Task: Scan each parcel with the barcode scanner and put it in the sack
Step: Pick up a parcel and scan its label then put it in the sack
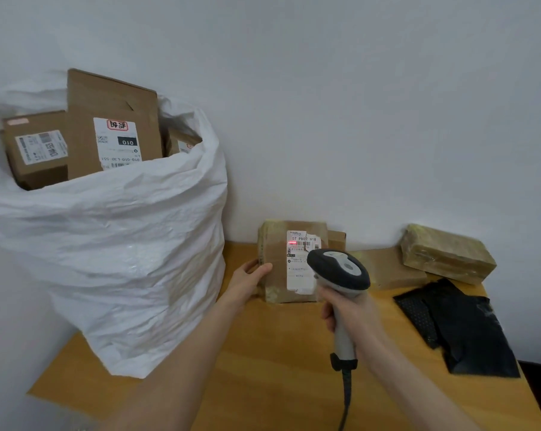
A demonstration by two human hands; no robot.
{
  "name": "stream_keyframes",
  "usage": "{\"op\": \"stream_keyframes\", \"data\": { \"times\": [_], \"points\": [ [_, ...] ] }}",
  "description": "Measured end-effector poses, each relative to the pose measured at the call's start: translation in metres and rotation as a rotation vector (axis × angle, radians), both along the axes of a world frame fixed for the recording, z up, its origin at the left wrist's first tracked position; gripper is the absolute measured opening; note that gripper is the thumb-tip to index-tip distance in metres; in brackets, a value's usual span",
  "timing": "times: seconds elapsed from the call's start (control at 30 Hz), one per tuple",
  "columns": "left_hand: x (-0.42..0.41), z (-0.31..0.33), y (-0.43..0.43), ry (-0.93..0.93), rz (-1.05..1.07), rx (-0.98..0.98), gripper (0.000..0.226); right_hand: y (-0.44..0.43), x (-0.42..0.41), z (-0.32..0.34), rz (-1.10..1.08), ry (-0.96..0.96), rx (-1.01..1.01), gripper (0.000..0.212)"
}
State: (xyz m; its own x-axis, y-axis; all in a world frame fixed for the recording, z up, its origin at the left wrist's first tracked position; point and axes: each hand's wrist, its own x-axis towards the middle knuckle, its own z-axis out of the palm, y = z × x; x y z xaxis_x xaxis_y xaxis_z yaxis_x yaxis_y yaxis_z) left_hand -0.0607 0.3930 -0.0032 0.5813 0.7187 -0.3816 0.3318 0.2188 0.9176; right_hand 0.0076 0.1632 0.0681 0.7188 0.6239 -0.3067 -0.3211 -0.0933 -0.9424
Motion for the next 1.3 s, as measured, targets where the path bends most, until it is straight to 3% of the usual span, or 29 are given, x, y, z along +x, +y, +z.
{"op": "stream_keyframes", "data": {
  "times": [0.17, 0.33, 0.5, 0.7, 0.8, 0.87, 0.9, 1.0, 1.03, 1.1, 1.17, 1.23, 1.3],
  "points": [
    [-0.006, 0.072, -0.004, -0.107, 0.053, 0.075, 0.059, 0.026, 0.027, 0.043, 0.017, -0.083, 0.152, 0.015],
    [-0.045, 0.185, 0.018, -0.244, 0.161, 0.249, 0.044, 0.082, 0.024, 0.116, 0.086, -0.143, 0.340, 0.012],
    [-0.121, 0.284, 0.060, -0.307, 0.363, 0.366, 0.045, 0.150, -0.010, 0.188, 0.187, -0.174, 0.504, 0.013],
    [-0.184, 0.339, 0.127, -0.322, 0.513, 0.324, 0.051, 0.244, -0.064, 0.258, 0.351, -0.207, 0.556, 0.027],
    [-0.200, 0.346, 0.166, -0.259, 0.506, 0.267, 0.050, 0.296, -0.085, 0.274, 0.381, -0.248, 0.489, 0.038],
    [-0.210, 0.344, 0.191, -0.174, 0.475, 0.289, 0.050, 0.329, -0.097, 0.275, 0.387, -0.295, 0.423, 0.031],
    [-0.216, 0.341, 0.203, -0.086, 0.487, 0.391, 0.050, 0.343, -0.103, 0.274, 0.395, -0.324, 0.384, 0.027],
    [-0.246, 0.326, 0.246, 0.370, 0.677, 0.933, 0.052, 0.377, -0.117, 0.265, 0.412, -0.416, 0.284, 0.032],
    [-0.256, 0.320, 0.256, 0.425, 0.744, 0.947, 0.061, 0.385, -0.120, 0.264, 0.407, -0.447, 0.267, 0.033],
    [-0.273, 0.305, 0.272, 0.292, 0.788, 0.607, 0.080, 0.399, -0.126, 0.264, 0.392, -0.532, 0.236, 0.032],
    [-0.281, 0.290, 0.282, 0.038, 0.715, 0.243, 0.079, 0.411, -0.130, 0.268, 0.373, -0.605, 0.229, 0.032],
    [-0.287, 0.286, 0.291, -0.165, 0.664, 0.122, 0.068, 0.421, -0.130, 0.272, 0.311, -0.649, 0.215, 0.033],
    [-0.292, 0.298, 0.301, -0.329, 0.697, 0.151, 0.055, 0.427, -0.131, 0.275, 0.260, -0.700, 0.182, 0.033]
  ]
}}
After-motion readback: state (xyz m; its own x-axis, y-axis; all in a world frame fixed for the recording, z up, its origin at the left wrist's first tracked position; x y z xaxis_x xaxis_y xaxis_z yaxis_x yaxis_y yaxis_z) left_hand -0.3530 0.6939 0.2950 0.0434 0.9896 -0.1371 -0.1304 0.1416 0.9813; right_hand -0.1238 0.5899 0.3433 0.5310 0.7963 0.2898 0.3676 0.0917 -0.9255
